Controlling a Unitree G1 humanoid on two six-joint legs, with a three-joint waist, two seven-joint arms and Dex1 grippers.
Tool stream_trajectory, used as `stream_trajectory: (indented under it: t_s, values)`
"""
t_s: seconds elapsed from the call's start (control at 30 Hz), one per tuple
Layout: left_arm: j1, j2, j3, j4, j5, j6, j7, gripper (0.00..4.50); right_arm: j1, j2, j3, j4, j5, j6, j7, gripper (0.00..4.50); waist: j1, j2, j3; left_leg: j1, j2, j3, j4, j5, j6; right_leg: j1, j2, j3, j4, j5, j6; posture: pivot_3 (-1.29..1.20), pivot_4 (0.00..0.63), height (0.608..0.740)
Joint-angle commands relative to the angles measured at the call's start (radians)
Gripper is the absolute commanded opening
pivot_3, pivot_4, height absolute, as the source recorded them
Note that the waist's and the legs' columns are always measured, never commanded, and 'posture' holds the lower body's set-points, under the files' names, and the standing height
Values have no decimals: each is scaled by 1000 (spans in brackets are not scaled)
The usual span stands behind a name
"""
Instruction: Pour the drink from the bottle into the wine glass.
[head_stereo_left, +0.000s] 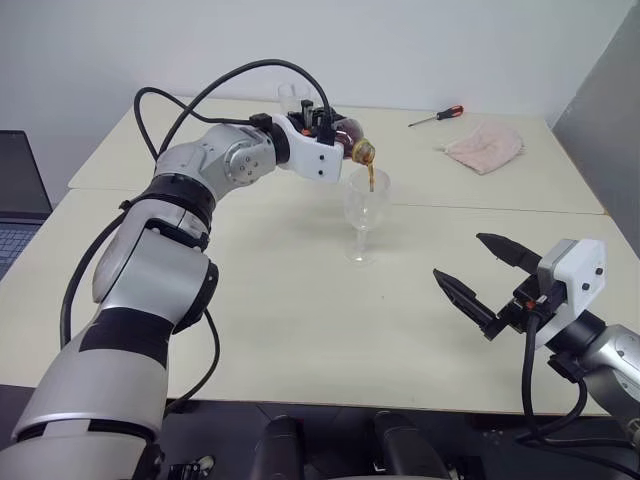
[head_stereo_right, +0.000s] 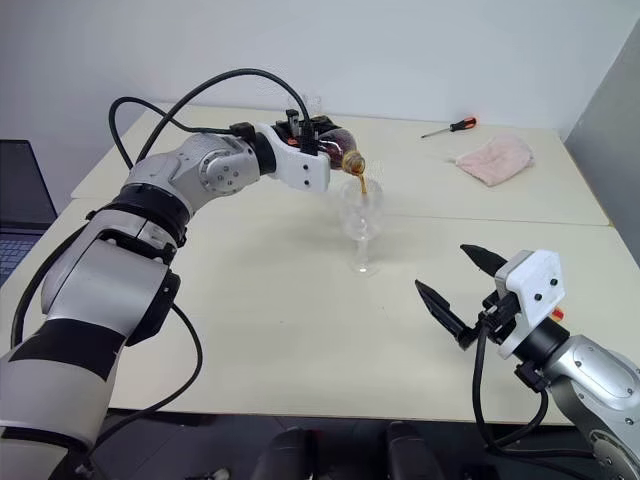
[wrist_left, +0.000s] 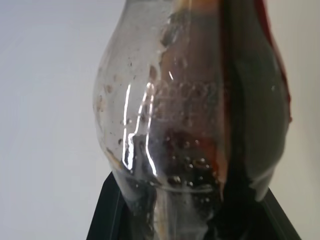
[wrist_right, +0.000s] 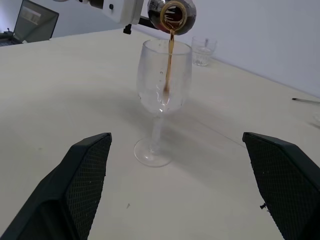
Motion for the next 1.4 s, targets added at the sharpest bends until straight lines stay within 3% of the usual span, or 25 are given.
stream_trajectory:
  t_s: [0.03,1.4]
  values:
    - [-48,16,6,-20,-4,-5,33,1150,-12,-13,-20,-63,11,-1,-11,4500,0,0,0,0,0,0,0,0,0,0,0,0,0,0,0,0,150,740]
    - [-74,25,-40,-6,48,-4,79,1136,-11,-11,-14,-60,15,11,-40,4500,0,0,0,0,0,0,0,0,0,0,0,0,1,1,-1,0,150,740]
